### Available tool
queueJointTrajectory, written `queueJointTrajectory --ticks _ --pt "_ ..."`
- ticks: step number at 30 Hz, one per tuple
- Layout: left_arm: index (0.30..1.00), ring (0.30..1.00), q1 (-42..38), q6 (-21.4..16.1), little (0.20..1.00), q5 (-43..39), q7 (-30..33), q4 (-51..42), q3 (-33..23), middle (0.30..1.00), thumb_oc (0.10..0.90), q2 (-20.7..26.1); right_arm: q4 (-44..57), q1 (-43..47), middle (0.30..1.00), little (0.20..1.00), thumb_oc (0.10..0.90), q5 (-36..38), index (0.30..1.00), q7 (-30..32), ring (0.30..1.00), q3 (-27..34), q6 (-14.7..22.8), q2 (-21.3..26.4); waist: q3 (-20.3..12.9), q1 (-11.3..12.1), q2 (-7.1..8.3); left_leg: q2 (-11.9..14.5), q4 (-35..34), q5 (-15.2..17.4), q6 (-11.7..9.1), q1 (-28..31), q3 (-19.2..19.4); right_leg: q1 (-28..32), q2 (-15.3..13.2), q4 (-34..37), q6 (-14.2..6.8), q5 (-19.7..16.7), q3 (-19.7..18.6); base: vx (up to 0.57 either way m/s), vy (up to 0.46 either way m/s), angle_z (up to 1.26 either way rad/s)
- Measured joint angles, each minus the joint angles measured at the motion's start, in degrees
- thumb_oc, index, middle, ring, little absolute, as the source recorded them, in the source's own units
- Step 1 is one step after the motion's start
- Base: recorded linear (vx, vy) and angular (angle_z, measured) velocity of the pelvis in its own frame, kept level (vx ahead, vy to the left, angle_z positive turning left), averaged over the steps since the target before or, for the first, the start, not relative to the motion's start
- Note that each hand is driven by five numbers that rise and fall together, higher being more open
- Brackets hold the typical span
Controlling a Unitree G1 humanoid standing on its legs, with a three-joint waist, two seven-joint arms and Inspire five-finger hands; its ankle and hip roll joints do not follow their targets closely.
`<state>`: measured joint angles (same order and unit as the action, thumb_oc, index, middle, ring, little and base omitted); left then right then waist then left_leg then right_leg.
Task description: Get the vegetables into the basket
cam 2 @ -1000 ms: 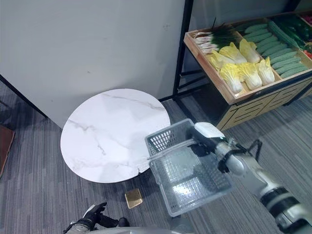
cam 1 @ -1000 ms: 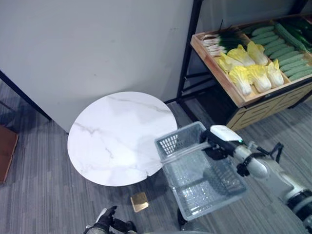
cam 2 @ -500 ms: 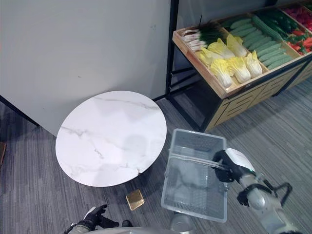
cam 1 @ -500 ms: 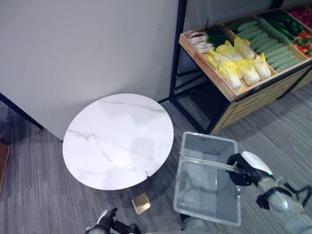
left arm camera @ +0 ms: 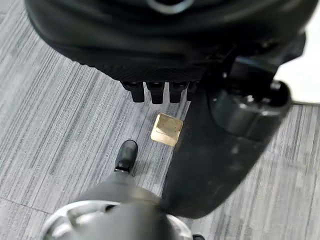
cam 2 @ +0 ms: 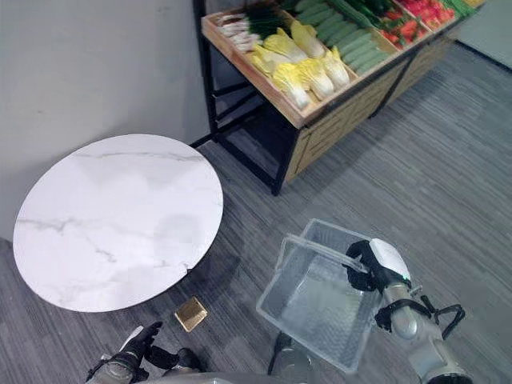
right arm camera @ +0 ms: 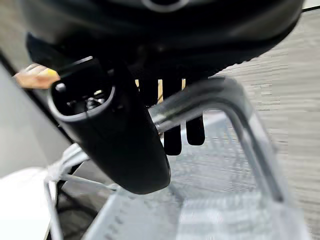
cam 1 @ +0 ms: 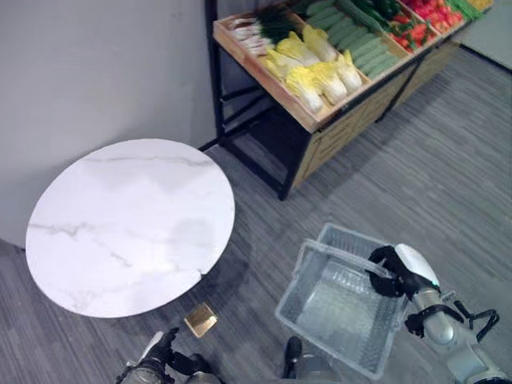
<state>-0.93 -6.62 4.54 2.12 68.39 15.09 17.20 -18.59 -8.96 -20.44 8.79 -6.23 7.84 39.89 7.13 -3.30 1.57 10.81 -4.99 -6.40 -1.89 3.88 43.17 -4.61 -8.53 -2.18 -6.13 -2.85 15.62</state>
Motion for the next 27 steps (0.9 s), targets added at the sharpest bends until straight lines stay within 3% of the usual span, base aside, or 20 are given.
queueJointTrajectory --ticks 2,9,13,14,15,16,17,18,21,22,23,24,27 --pt "1.000 1.000 0.11 -0.13 1.000 0.01 -0.27 -0.57 0.04 1.000 0.900 -1.60 0.00 -2.80 0.300 0.300 0.400 0.01 0.300 0.05 0.300 0.18 0.11 0.70 -1.46 -1.19 -2.36 1.48 0.48 -0.15 -0.21 0.71 -0.25 1.81 1.79 2.58 0.45 -0.34 -0.12 0.00 -0.247 -0.18" --pt "1.000 1.000 -0.75 -0.09 1.000 0.07 -1.10 -0.32 1.15 1.000 0.900 -2.24 0.17 -7.58 0.300 0.300 0.400 0.01 0.300 0.05 0.300 3.27 0.41 0.67 -1.29 -3.91 -3.02 4.38 2.87 -0.71 -0.82 0.93 -0.54 3.03 4.11 4.95 1.11 -0.58 -0.93 0.01 -0.228 -0.11" --pt "1.000 1.000 -1.01 0.09 1.000 0.80 -0.78 2.38 0.36 1.000 0.900 -2.29 0.17 -7.75 0.300 0.300 0.400 0.03 0.300 0.31 0.300 3.91 0.43 0.67 -0.55 -4.38 -3.72 6.93 8.83 -0.92 -1.10 1.15 -2.04 4.14 4.98 5.18 2.41 -0.05 -3.02 0.03 -0.190 -0.28" --pt "1.000 1.000 -0.79 0.09 1.000 1.00 -0.52 2.48 -0.23 1.000 0.900 -2.22 0.18 -7.76 0.300 0.300 0.400 0.02 0.300 0.32 0.300 3.89 0.44 0.67 -0.49 -4.06 -3.70 7.71 11.11 -1.37 -1.80 1.11 -3.91 4.57 5.28 5.24 3.16 0.08 -4.08 -0.03 -0.134 -0.94" --pt "1.000 1.000 -0.40 -0.26 1.000 0.87 0.29 1.68 -2.29 1.000 0.900 -2.17 0.00 -6.85 0.300 0.300 0.400 0.03 0.300 0.78 0.300 3.61 0.38 1.11 0.64 -1.77 -2.37 8.24 18.48 -0.13 -3.03 -1.07 -12.69 5.05 5.22 5.08 5.23 -0.53 -8.31 -0.03 -0.118 -1.12" --pt "1.000 1.000 -0.64 -0.62 1.000 0.84 0.58 0.88 -2.51 1.000 0.900 -2.26 -0.27 -5.40 0.300 0.300 0.400 0.04 0.300 1.09 0.300 3.34 0.28 1.50 1.11 -1.15 -1.42 4.39 16.48 3.64 -6.24 -2.17 -21.72 4.42 3.59 5.19 5.55 -0.72 -10.60 0.09 -0.099 -1.30" --pt "1.000 1.000 -1.41 -1.15 1.000 0.90 0.61 0.58 -2.24 1.000 0.900 -2.37 -0.43 -3.72 0.300 0.300 0.400 0.05 0.300 1.13 0.300 3.29 0.22 1.89 1.63 -0.73 -0.81 -0.48 9.19 5.60 -7.31 -2.27 -30.06 3.61 2.55 5.42 5.69 -1.09 -12.92 0.10 -0.036 -0.85" --pt "1.000 1.000 -2.10 -1.46 1.000 0.89 0.62 0.92 -2.26 1.000 0.900 -2.51 -0.49 -2.71 0.300 0.300 0.400 0.08 0.300 1.15 0.300 3.22 0.23 2.02 1.64 -0.85 -0.86 -2.00 3.97 5.08 -6.88 -2.76 -32.20 3.61 2.78 6.22 5.69 -1.66 -14.14 0.13 -0.017 -0.82" --pt "1.000 1.000 -3.08 -1.71 1.000 0.87 1.58 2.07 -2.24 1.000 0.900 -2.55 -0.90 -0.70 0.300 0.300 0.400 0.27 0.300 1.21 0.300 1.26 0.30 2.03 2.16 -0.15 -0.43 -2.39 0.00 3.12 -4.92 -5.33 -35.61 4.83 5.12 7.12 6.82 -1.06 -17.43 0.12 0.023 -0.83" --pt "1.000 1.000 -2.98 -1.90 1.000 0.75 1.74 2.03 -2.25 1.000 0.900 -2.91 -0.98 -0.42 0.300 0.300 0.400 0.60 0.300 1.28 0.300 0.87 0.46 2.17 2.78 0.48 -0.78 -2.42 0.18 2.16 -4.12 -6.40 -37.15 5.16 6.54 7.17 6.02 -0.56 -19.34 0.14 0.096 -0.89" --pt "1.000 1.000 -2.97 -1.96 1.000 0.46 1.74 2.09 -2.24 1.000 0.900 -3.45 -1.00 -0.71 0.300 0.300 0.400 0.61 0.300 1.28 0.300 0.88 0.46 2.54 3.15 0.18 -2.10 -2.04 0.46 2.06 -3.69 -5.98 -37.53 6.00 7.72 7.17 5.26 -0.11 -19.84 0.15 0.141 -0.81" --pt "1.000 1.000 -3.06 -1.93 1.000 0.42 1.78 2.12 -2.28 1.000 0.900 -3.34 -1.45 -0.78 0.300 0.300 0.400 0.61 0.300 1.26 0.300 0.77 0.41 1.38 3.38 0.45 -1.88 -2.24 0.27 0.67 -3.42 -4.79 -37.43 6.84 7.37 7.14 4.47 0.42 -20.70 0.12 0.175 -0.40" --pt "1.000 1.000 -3.23 -1.79 1.000 0.55 1.82 2.00 -2.14 1.000 0.900 -2.85 -0.46 -3.31 0.300 0.300 0.400 0.61 0.300 0.93 0.300 0.54 2.00 0.84 3.81 0.26 0.09 -5.08 -0.05 0.98 -1.93 -3.51 -35.11 7.57 4.27 7.12 1.78 0.36 -20.45 0.06 0.158 -0.21"
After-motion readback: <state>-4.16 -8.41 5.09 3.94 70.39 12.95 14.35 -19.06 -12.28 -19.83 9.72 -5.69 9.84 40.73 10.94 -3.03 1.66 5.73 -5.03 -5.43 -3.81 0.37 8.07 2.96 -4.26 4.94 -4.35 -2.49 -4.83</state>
